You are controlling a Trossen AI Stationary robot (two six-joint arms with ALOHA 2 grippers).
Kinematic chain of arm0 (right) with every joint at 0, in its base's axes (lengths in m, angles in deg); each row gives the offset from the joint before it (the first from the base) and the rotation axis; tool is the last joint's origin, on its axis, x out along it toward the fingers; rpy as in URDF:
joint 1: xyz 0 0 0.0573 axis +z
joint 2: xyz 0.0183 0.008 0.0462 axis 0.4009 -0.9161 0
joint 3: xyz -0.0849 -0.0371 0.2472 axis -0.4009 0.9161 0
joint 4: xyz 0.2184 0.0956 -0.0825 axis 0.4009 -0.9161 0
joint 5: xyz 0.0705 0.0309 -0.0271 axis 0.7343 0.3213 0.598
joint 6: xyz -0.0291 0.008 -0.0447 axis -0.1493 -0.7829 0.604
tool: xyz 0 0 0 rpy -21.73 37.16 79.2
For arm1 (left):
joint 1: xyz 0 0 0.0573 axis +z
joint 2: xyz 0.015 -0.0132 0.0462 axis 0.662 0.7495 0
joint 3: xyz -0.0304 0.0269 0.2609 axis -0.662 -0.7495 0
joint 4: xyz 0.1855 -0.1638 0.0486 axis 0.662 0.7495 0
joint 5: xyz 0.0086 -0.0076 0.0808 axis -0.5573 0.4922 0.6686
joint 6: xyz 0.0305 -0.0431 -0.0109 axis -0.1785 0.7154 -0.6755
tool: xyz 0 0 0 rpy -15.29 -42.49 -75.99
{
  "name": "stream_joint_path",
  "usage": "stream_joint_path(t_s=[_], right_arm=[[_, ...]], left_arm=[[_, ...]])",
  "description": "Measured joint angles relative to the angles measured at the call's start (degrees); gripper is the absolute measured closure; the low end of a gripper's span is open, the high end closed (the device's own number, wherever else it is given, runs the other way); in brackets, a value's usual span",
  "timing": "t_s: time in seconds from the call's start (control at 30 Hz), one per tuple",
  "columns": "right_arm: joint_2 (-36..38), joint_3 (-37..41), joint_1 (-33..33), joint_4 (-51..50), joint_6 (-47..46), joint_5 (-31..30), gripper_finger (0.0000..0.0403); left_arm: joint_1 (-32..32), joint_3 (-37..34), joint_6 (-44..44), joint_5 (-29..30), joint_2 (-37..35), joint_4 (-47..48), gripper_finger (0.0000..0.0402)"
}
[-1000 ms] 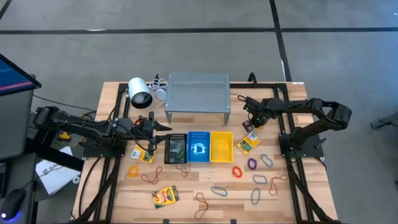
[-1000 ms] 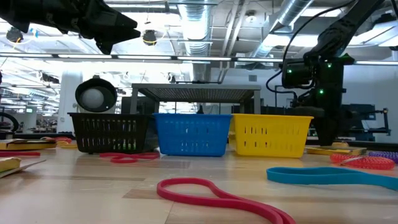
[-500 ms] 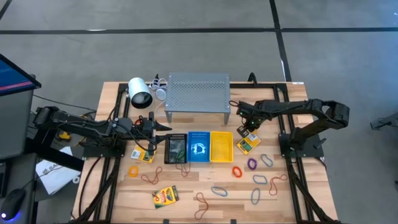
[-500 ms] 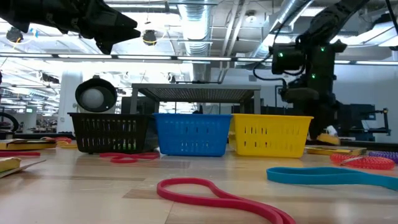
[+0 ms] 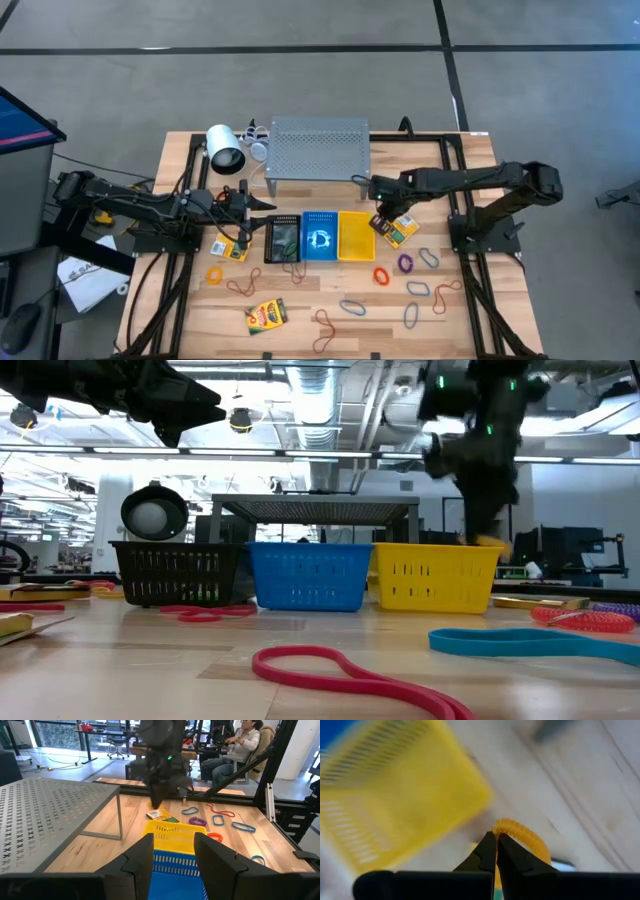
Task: Pick & Place Office Desk Supplies
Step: Put the yellow spring keychain into the black basket
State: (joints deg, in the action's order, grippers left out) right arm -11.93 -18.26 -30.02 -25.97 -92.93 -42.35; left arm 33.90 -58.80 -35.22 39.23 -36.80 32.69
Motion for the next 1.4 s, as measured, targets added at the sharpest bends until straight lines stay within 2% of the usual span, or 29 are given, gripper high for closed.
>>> stream_joint_path(t_s=[0.2, 0.4, 0.6, 0.83, 0.97, 1.13, 1.23, 1.4], right_arm=[[0.0, -8.4, 7.2, 3.3, 2.9, -0.2, 0.0402], [0.1, -12.6, 13.2, 16.2, 12.4, 1.1, 0.0402], [-0.2, -12.7, 15.1, 32.7, 23.1, 10.4, 0.0402], [-0.4, -11.7, 14.4, 46.8, 31.1, 22.5, 0.0402], [-0.5, -10.1, 13.8, 54.2, 32.3, 30.2, 0.0402], [-3.5, -9.6, 13.7, 59.4, 33.5, 34.5, 0.0402], [-7.4, -9.8, 12.9, 64.8, 33.3, 41.1, 0.0402], [-13.3, -9.7, 10.6, 74.6, 27.9, 51.8, 0.0402]], left_arm=[[0.0, 0.0, 0.0, -0.1, 0.0, 0.0, 0.0266], [0.0, 0.0, 1.5, -9.1, 0.0, 0.0, 0.0266], [0.0, 0.0, 3.5, -13.0, 1.5, -2.6, 0.0266], [0.0, 0.0, 3.5, -20.7, 10.8, -19.9, 0.0266], [0.0, 0.1, 3.5, -21.1, 16.9, -28.6, 0.0266], [1.1, 2.7, 5.8, -25.8, 23.4, -36.3, 0.0266], [2.0, 5.6, 6.5, -29.4, 26.1, -36.3, 0.0266], [2.1, 9.0, 6.6, -33.9, 29.3, -36.2, 0.0266]])
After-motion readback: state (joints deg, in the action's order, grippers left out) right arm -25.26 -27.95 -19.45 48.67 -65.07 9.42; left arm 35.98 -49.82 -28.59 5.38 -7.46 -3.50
